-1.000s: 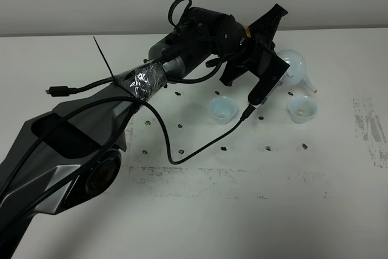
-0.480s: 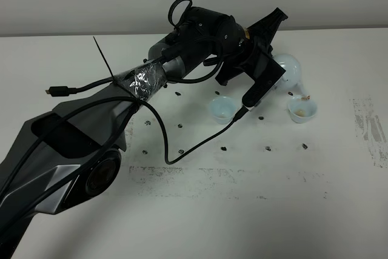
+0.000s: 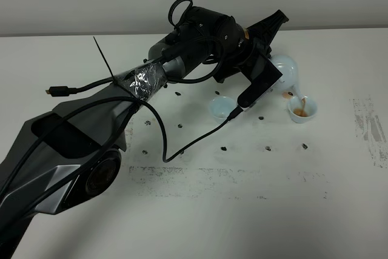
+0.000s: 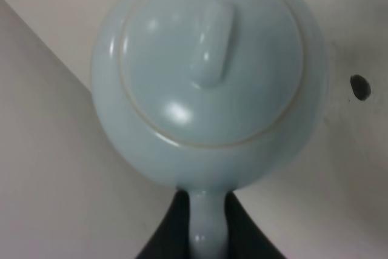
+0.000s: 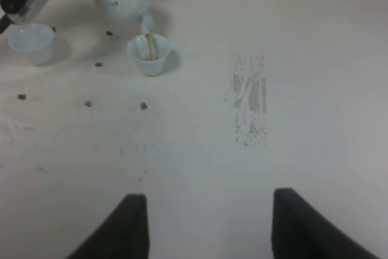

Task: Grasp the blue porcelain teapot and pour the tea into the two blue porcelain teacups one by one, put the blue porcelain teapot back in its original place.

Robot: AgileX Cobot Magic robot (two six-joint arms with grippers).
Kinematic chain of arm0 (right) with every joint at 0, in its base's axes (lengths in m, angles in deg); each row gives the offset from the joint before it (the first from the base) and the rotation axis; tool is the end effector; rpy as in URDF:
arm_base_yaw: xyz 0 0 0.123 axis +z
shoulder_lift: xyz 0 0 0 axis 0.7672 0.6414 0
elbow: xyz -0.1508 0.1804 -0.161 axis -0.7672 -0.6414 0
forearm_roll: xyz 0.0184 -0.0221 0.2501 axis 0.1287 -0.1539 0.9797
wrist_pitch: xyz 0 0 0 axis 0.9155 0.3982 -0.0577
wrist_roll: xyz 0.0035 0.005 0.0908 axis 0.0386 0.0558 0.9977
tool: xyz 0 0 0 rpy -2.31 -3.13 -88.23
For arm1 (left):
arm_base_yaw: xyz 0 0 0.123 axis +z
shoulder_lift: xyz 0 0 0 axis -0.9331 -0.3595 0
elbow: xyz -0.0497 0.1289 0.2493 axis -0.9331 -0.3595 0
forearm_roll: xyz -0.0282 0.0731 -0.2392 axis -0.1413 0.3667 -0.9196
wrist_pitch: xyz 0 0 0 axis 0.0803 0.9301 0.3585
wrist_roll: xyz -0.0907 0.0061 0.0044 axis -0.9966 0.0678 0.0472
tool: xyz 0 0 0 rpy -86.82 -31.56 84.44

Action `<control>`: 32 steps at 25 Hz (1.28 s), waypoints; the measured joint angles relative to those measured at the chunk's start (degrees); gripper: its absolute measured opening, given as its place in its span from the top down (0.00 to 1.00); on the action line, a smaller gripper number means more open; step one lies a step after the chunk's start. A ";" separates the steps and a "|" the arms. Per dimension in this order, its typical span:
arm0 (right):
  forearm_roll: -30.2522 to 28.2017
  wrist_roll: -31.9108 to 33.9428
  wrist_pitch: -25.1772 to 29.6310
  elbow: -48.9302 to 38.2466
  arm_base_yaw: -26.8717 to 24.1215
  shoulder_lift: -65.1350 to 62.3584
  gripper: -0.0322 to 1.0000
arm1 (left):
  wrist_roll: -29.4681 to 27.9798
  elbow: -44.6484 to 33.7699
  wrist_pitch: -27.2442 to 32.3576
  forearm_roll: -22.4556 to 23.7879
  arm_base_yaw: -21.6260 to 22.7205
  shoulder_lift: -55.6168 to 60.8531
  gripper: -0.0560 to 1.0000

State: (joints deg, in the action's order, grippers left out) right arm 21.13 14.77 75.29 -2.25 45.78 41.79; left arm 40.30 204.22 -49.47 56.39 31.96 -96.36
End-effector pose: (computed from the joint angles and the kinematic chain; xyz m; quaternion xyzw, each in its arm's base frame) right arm -0.0072 0.0067 0.2772 -0.0228 0.8551 -0.0131 0.5177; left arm 0.4629 -0.3589 0.1750 0.8717 0.2229 0.2317 0.3699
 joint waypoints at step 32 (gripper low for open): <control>0.07 0.00 0.00 0.00 0.00 0.00 0.50 | 1.01 0.00 -1.08 2.88 -0.49 0.00 0.91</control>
State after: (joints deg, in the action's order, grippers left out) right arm 21.21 14.77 75.29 -2.25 45.78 41.79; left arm 41.31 204.22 -50.55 59.27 31.47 -96.36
